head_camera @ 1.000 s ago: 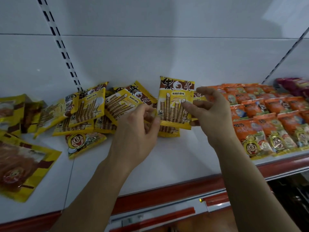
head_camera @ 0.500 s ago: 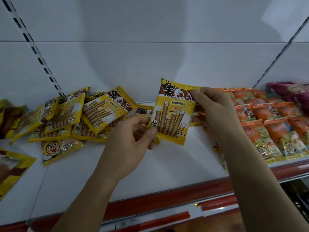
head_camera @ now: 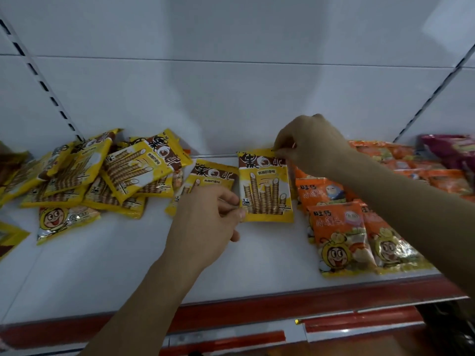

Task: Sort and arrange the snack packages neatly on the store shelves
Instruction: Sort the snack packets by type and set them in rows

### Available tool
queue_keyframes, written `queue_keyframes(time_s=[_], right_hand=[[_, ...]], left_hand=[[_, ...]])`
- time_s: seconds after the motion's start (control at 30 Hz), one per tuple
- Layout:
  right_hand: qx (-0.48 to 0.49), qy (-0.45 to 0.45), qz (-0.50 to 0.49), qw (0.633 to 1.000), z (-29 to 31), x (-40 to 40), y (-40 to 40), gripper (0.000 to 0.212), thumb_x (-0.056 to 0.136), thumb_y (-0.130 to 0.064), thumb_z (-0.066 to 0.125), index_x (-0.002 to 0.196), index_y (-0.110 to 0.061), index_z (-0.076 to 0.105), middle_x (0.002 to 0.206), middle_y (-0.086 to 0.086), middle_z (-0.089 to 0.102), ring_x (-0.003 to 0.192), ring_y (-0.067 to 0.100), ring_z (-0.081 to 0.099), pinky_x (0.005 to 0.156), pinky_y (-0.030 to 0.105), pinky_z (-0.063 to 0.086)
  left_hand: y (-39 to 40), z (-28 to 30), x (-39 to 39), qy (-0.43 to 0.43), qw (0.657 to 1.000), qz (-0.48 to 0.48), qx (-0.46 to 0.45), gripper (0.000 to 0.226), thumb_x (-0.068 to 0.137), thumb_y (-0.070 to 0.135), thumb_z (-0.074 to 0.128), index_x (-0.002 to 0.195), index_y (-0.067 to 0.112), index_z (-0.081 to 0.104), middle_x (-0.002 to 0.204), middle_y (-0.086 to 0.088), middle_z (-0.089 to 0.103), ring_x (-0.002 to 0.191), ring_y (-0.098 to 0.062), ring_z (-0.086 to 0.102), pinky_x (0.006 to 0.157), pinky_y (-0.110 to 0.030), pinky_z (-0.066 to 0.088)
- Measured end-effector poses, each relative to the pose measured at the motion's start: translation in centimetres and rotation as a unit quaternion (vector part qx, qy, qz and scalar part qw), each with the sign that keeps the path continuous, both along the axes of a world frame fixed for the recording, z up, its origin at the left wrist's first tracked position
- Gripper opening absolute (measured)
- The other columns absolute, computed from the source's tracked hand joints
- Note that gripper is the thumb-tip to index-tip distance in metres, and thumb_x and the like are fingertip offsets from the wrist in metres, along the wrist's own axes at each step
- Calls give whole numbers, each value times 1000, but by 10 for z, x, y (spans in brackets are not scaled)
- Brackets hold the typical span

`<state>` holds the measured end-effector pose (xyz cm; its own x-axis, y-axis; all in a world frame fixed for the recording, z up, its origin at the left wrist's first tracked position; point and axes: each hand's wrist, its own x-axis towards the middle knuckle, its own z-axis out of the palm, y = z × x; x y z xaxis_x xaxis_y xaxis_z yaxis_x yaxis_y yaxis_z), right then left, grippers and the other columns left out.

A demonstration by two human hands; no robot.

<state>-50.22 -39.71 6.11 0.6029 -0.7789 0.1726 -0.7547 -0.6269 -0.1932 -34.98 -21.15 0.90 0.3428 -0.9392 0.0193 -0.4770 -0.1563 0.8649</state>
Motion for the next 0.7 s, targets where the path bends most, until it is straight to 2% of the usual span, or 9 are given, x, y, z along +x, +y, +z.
queue_keyframes(time_s=[0.13,0.27,0.53,0.6,0.7], right_hand=[[18,25,-2,1000,-6,0,-15,7,88,-25,76,95,-25,79,90,-4,74,82,19,68,74,41,62],[29,24,5,999,-9,-1,-20,8,88,-20,75,94,-24,79,92,-3,75,81,18,68,74,40,62],[39,25,-4,999,-12,-2,-20,14,88,-17,67,96,-21,79,92,-2,74,77,18,68,73,39,62],[39,24,-9,999,-10,-1,-18,16,90,-18,65,99,-23,78,92,-3,72,77,18,67,73,39,62],[35,11,-30,999,-6,-1,-10,17,91,-17,64,100,-24,76,94,-3,70,79,17,67,73,39,61]], left_hand=[[-8,-5,-12,-89,996,-1,1,11,91,23,74,96,24,65,82,14,70,61,-3,68,67,-27,57],[-10,-11,-20,-141,990,4,1,14,88,29,77,90,29,63,75,21,60,67,4,59,62,-13,44],[-14,-15,-18,-186,982,-4,3,12,88,31,76,96,22,72,67,17,60,68,-3,58,68,-30,53],[-13,-13,-18,-189,982,-12,0,17,89,32,75,101,21,73,66,18,58,67,-3,57,68,-29,53],[-7,-6,-14,-176,984,-16,-20,22,89,35,75,108,24,72,68,20,56,64,2,56,63,-17,46]])
